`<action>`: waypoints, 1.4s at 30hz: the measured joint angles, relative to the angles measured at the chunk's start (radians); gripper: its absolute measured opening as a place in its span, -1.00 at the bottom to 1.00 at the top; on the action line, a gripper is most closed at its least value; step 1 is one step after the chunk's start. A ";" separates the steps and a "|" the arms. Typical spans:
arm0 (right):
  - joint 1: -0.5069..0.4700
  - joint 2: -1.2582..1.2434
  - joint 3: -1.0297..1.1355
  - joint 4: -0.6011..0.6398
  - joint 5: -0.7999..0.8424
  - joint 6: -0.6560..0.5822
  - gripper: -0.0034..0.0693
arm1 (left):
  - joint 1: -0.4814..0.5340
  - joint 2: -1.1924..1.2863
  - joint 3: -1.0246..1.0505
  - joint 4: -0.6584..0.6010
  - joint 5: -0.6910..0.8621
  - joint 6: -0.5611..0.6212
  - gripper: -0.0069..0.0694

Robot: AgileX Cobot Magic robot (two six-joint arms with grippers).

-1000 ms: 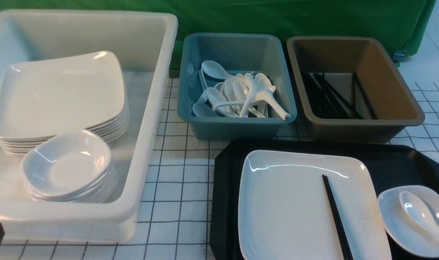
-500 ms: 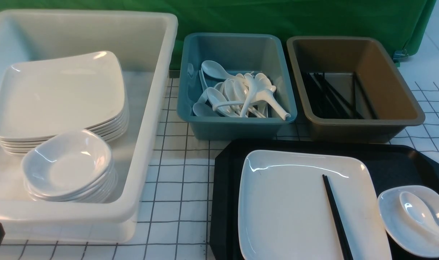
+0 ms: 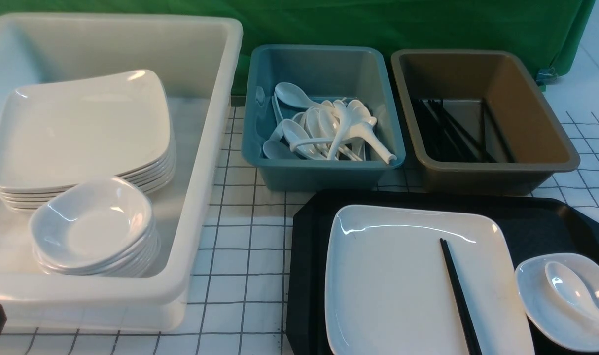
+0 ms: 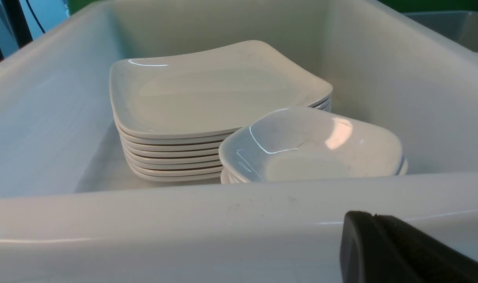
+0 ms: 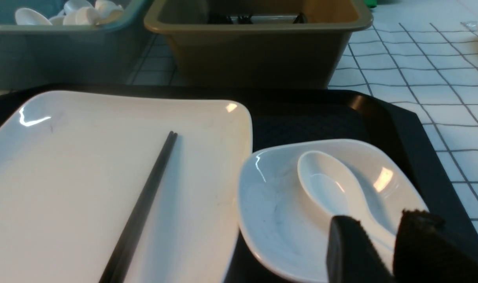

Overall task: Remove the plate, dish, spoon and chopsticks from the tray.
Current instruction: Use the right arm to grab a pair of chopsticks from the plate

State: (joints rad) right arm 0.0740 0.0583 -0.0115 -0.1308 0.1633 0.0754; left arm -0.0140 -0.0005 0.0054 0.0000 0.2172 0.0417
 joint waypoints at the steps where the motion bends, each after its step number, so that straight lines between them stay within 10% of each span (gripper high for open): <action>1: 0.000 0.000 0.000 0.000 0.000 0.000 -0.24 | 0.000 0.000 0.000 0.000 0.000 0.000 -0.76; 10: 0.000 0.000 0.002 0.010 -0.017 0.080 -0.24 | 0.000 0.000 0.000 0.000 0.000 0.000 -0.76; 15: 0.000 0.000 0.007 0.165 -0.044 0.603 -0.24 | 0.000 0.000 0.000 0.000 0.000 0.000 -0.76; 20: 0.000 0.000 0.008 0.195 -0.046 0.847 -0.24 | 0.000 0.000 0.000 0.000 0.000 0.000 -0.76; 36: 0.000 0.000 0.008 0.209 -0.082 0.860 -0.24 | 0.000 0.000 0.000 0.000 0.000 0.000 -0.76; 42: 0.000 0.010 -0.061 0.211 -0.144 0.693 -0.35 | 0.000 0.000 0.000 0.000 0.000 0.000 -0.76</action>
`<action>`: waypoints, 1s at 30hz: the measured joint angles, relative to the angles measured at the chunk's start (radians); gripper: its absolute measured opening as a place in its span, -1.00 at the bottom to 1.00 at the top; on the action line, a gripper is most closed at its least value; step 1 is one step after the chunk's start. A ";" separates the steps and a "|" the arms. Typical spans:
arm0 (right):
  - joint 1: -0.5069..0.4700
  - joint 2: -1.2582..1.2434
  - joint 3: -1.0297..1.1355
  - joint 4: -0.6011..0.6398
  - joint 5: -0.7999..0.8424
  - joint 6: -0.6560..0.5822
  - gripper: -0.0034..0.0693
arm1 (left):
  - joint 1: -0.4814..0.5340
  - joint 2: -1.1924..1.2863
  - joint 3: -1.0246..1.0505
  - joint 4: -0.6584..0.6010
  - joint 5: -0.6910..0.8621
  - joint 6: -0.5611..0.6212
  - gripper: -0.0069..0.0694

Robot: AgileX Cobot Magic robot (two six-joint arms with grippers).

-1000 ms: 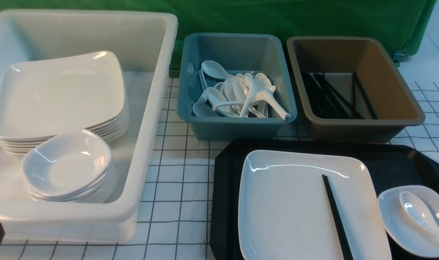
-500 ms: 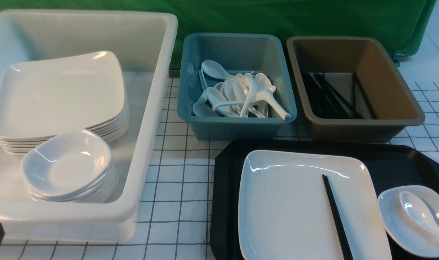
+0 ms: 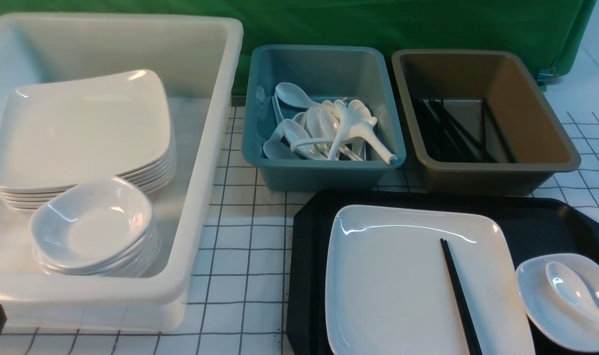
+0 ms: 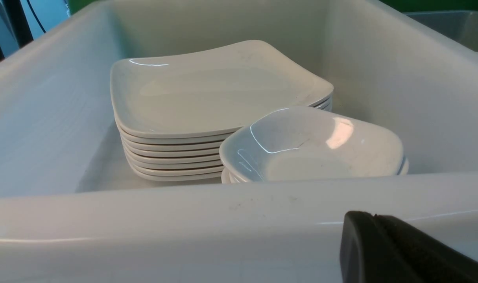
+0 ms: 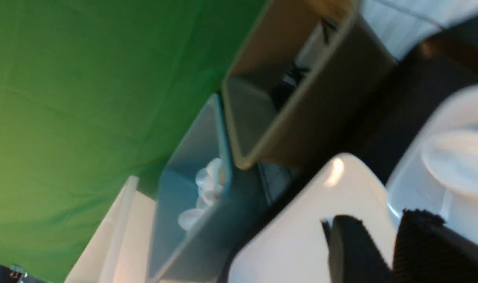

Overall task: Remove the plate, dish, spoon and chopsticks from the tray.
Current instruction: Use the right arm to grab a pair of chopsticks from the plate

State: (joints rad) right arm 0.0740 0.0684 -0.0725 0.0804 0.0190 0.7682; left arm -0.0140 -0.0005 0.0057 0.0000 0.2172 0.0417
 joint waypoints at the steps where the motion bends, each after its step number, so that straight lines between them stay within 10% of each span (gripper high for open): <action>1: 0.000 0.015 -0.067 0.000 -0.004 -0.110 -0.51 | 0.000 0.000 0.000 0.000 0.000 0.000 -0.76; 10: 0.000 0.288 -0.514 -0.006 0.299 -0.694 -0.82 | 0.000 0.000 0.000 0.000 0.000 0.000 -0.76; 20: 0.000 0.865 -0.672 0.034 0.884 -0.761 -0.80 | 0.000 0.000 0.000 0.000 0.000 0.000 -0.76; 25: 0.051 1.156 -0.680 0.406 0.987 -1.070 -0.77 | 0.000 0.000 0.000 0.000 0.001 0.000 -0.76; 30: 0.159 1.263 -0.761 0.462 1.024 -1.110 -0.73 | 0.000 0.000 0.000 0.000 0.001 0.000 -0.76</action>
State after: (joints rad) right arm 0.2332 1.3313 -0.8331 0.5424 1.0433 -0.3414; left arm -0.0140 -0.0005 0.0057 0.0000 0.2180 0.0417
